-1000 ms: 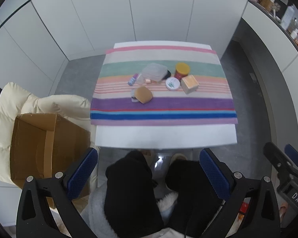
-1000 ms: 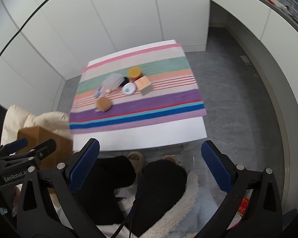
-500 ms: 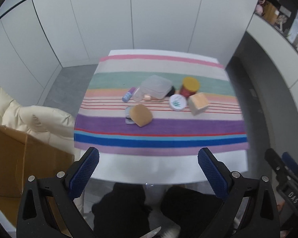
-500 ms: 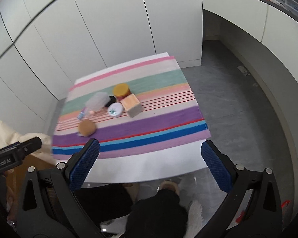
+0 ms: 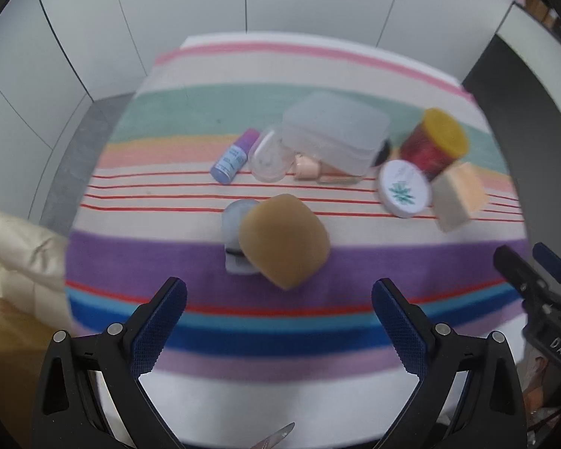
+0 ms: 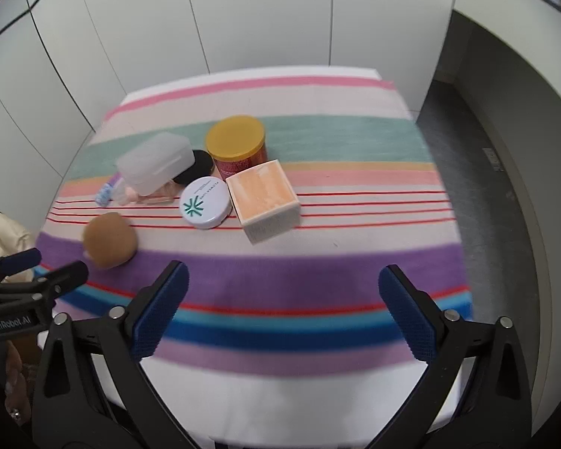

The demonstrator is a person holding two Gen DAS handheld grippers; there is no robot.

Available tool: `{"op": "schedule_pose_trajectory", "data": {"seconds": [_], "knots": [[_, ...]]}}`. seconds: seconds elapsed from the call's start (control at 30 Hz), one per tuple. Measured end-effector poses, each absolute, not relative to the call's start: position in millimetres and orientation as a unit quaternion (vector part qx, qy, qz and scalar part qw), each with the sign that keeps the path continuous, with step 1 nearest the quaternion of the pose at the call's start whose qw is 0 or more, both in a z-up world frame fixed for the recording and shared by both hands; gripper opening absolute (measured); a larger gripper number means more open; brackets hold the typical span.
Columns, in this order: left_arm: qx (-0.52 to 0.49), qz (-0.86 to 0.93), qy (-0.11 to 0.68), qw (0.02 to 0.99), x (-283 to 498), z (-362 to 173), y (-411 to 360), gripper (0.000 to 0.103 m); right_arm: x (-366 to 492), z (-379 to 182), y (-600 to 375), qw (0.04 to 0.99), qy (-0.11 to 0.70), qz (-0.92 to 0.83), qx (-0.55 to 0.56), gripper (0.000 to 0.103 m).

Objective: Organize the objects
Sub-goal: 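Grasp the square peach compact with the right tool while the left tool approaches the sponge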

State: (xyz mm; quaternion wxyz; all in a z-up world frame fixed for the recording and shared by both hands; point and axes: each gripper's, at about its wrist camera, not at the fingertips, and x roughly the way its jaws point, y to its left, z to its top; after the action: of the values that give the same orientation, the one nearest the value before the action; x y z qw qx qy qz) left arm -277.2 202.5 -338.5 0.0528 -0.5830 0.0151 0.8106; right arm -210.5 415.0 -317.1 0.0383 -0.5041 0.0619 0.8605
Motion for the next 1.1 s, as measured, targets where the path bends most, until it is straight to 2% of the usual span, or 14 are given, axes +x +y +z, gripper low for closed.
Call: {"op": "schedule_pose_trajectory", "data": {"seconds": [0.17,0.27,0.3,0.37,0.4,0.43,0.73,1.1], "knots": [[-0.585,0.810,0.030,0.043,-296.4,-365.4,212.8,0.089,-241.8,-341.2,414.3,0.045,0.045,0.859,-0.509,0.099],[-0.569,0.819,0.061,0.032,-299.7,-371.3,223.4,0.079,-257.3,-351.6,409.1,0.050,0.023,0.859,-0.509,0.099],[-0.560,0.826,0.063,0.026,-300.0,-371.7,224.9,0.078,-263.1,-355.7,407.1,0.049,0.017,0.857,-0.512,0.099],[-0.553,0.831,0.042,0.031,-303.3,-374.4,220.2,0.069,-272.0,-361.4,405.0,0.045,0.009,0.855,-0.517,0.084],[-0.556,0.830,0.036,0.034,-305.0,-376.3,219.7,0.058,-276.7,-365.1,403.9,0.046,0.006,0.853,-0.520,0.061],[-0.555,0.830,0.030,0.041,-305.6,-376.0,218.8,0.052,-279.8,-367.6,403.9,0.048,0.006,0.851,-0.523,0.057],[-0.539,0.841,0.028,0.043,-305.9,-353.5,213.0,0.049,-273.3,-348.9,410.9,0.063,0.025,0.854,-0.516,0.057],[-0.510,0.859,-0.001,0.049,-294.5,-289.0,210.3,0.049,-261.6,-295.0,405.6,0.066,0.030,0.865,-0.496,0.057]]}}
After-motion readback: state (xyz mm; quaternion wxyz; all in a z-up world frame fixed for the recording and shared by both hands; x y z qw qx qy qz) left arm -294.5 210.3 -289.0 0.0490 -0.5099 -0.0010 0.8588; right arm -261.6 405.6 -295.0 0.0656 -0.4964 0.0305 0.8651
